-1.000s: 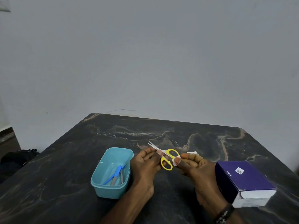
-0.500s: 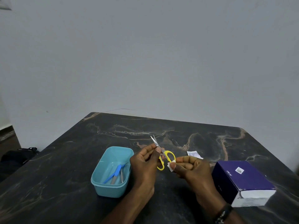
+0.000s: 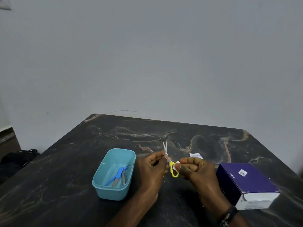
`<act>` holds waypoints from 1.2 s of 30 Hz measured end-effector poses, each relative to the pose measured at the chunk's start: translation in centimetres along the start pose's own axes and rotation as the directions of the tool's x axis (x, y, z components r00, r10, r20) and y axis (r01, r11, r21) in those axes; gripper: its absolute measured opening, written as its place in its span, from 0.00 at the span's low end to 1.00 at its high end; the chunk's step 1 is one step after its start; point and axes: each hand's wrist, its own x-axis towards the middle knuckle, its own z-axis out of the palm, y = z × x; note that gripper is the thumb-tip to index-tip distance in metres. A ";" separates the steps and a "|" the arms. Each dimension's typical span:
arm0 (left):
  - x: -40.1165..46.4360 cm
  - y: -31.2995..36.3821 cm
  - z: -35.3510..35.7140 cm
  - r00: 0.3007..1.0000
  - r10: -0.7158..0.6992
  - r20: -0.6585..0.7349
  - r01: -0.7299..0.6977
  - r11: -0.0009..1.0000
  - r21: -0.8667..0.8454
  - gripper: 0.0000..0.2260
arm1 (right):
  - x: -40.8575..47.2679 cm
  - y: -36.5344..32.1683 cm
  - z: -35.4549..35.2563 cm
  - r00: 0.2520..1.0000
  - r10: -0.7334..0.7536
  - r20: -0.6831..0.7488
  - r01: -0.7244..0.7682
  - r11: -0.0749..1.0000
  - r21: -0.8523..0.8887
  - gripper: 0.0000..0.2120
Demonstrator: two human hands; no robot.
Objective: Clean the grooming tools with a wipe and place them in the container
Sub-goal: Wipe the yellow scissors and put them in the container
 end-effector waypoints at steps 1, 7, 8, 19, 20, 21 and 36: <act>0.0 -0.1 0.1 1.000 0.001 0.010 -0.001 1.000 0.004 0.07 | 0.0 0.0 -0.1 1.000 0.001 0.004 -0.001 1.000 -0.008 0.09; 0.0 0.0 0.1 1.000 0.004 -0.027 -0.005 0.999 -0.038 0.08 | 0.1 0.2 0.0 0.997 0.014 0.079 -0.007 0.996 -0.089 0.10; 0.0 0.1 0.1 0.999 0.008 -0.035 -0.010 0.999 -0.039 0.08 | 0.1 0.3 0.0 0.996 0.020 0.088 -0.012 0.995 -0.095 0.10; -0.8 0.1 0.2 0.992 -0.054 0.118 0.048 0.997 0.053 0.06 | -0.4 -0.4 0.0 0.997 0.008 0.072 -0.009 1.000 0.011 0.06; -0.7 0.1 0.2 0.992 -0.052 0.111 0.047 0.998 0.049 0.06 | -0.4 -0.4 0.0 0.997 0.012 0.078 -0.012 1.000 -0.002 0.07; -0.7 0.0 0.2 0.994 -0.054 0.100 0.049 0.998 0.043 0.06 | -0.4 -0.4 0.0 0.996 0.017 0.085 -0.015 1.000 -0.018 0.07; -1.3 0.4 0.8 0.989 -0.040 0.139 0.034 0.998 0.049 0.11 | -0.5 -0.6 0.1 0.999 0.012 0.038 -0.011 1.000 -0.024 0.08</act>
